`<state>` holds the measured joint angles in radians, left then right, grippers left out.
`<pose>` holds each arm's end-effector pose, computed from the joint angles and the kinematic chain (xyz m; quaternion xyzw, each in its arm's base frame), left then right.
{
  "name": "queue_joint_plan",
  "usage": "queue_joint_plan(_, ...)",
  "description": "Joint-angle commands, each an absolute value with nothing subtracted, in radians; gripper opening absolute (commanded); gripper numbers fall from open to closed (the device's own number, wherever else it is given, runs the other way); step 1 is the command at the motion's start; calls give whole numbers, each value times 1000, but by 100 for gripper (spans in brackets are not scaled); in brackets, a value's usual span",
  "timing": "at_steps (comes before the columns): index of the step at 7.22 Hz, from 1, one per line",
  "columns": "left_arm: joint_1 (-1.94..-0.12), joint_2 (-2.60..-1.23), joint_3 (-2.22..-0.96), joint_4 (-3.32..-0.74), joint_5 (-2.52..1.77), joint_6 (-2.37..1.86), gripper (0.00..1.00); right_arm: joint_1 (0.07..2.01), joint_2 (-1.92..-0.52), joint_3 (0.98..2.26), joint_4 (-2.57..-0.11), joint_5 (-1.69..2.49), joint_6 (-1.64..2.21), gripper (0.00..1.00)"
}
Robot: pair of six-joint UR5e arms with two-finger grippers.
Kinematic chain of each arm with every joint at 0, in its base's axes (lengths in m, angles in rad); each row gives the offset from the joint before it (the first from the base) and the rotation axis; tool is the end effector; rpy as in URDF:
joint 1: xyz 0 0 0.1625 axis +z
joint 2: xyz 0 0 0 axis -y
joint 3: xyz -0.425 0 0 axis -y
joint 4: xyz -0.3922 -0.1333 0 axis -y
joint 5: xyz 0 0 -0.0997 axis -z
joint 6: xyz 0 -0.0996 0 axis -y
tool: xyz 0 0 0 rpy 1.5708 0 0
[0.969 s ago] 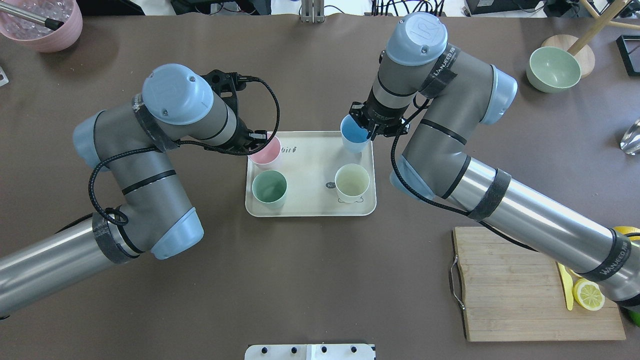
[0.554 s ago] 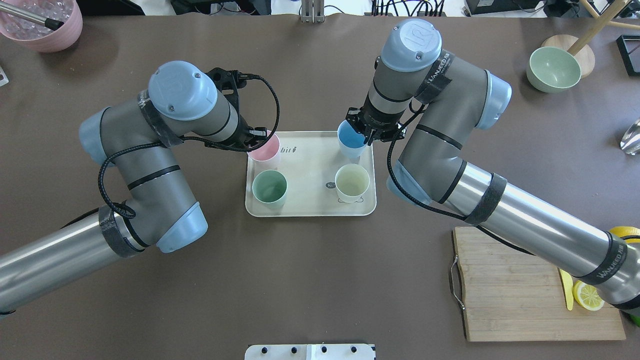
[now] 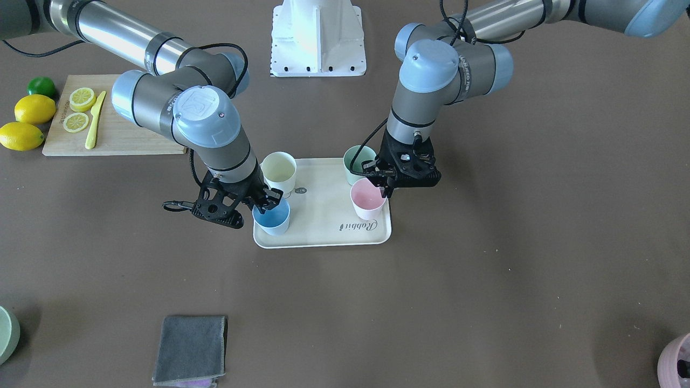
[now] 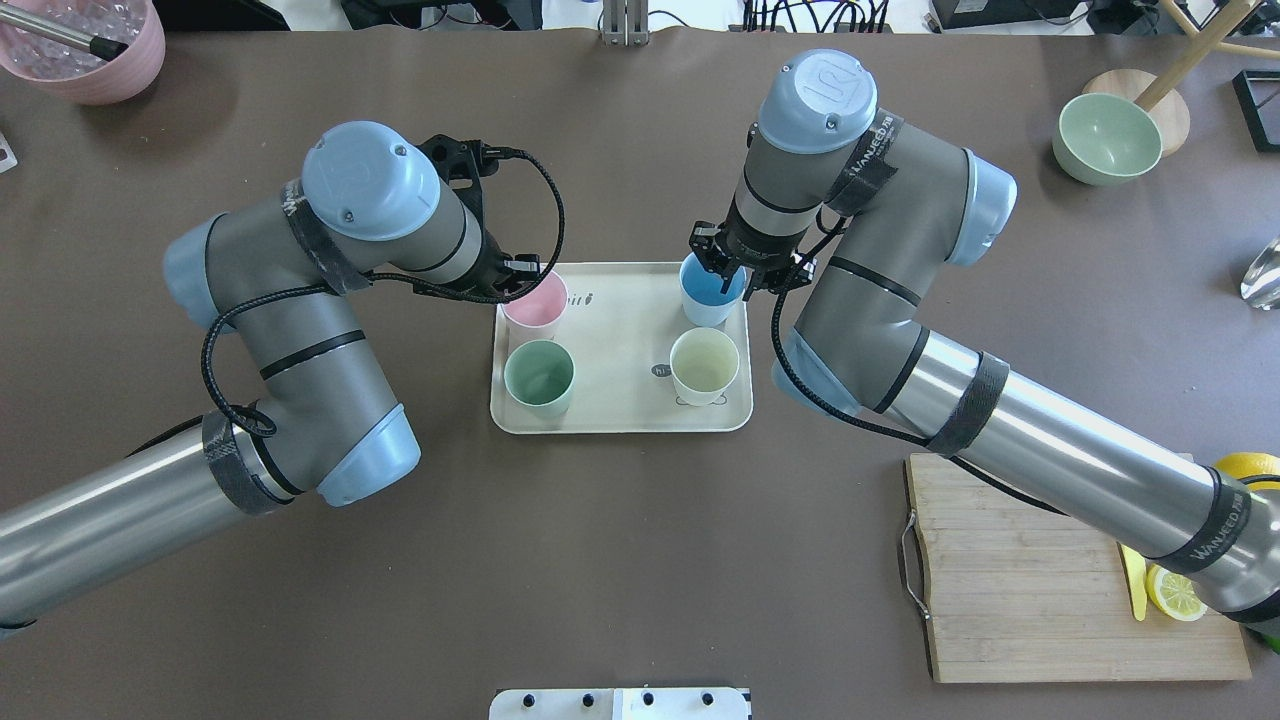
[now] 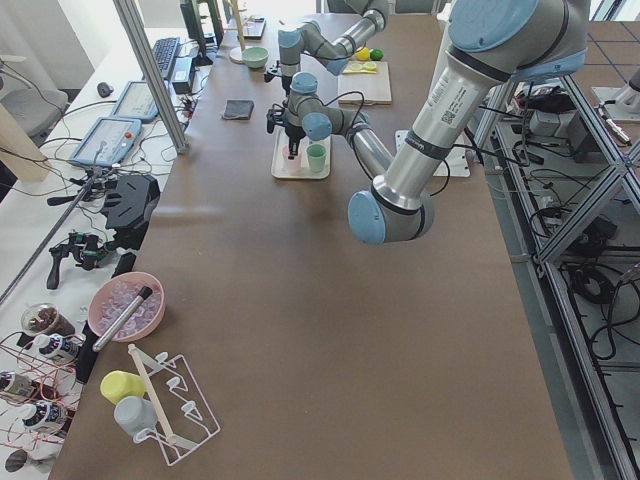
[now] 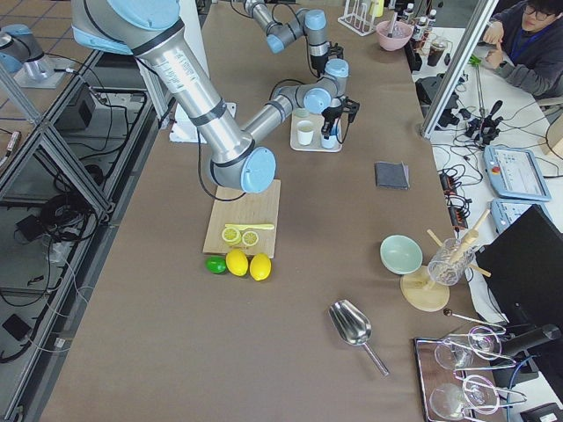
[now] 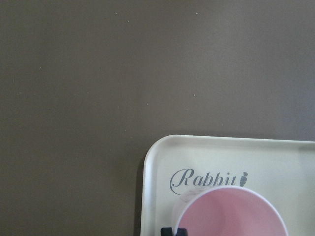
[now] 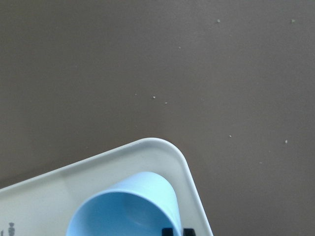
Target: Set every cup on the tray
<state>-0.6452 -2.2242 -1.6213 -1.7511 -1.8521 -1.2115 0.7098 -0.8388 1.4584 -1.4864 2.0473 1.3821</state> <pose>0.4914 -0.5021 0.2297 0.0929 0.4323 -0.0681 0.8943 -0.5016 -0.5465 0.2538 -0.0540 -0.3980 0.1564 0.9023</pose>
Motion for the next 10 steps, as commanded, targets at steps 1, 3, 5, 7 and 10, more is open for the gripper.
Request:
queue_joint_plan(1, -646, -2223, -1624, -1752, -1852, -1210, 97, 709, -838, 1456, -1486, 2023, 1342, 100)
queue_joint_plan(3, -653, -2223, -1652, -1750, -1858, -1212, 97, 745, -838, 1465, -1486, 2034, 1319, 100)
queue_joint_plan(5, -710, -2203, -1716, -1740, -1908, -1210, 98, 823, -847, 1495, -1496, 2089, 1267, 100)
queue_joint_plan(7, -811, -2116, -1857, -1604, -1985, -979, 98, 931, -1008, 1633, -1502, 2114, 1090, 100)
queue_joint_plan(10, -975, -2004, -1977, -1424, -2041, -679, 98, 1153, -1234, 1774, -1636, 2184, 592, 100)
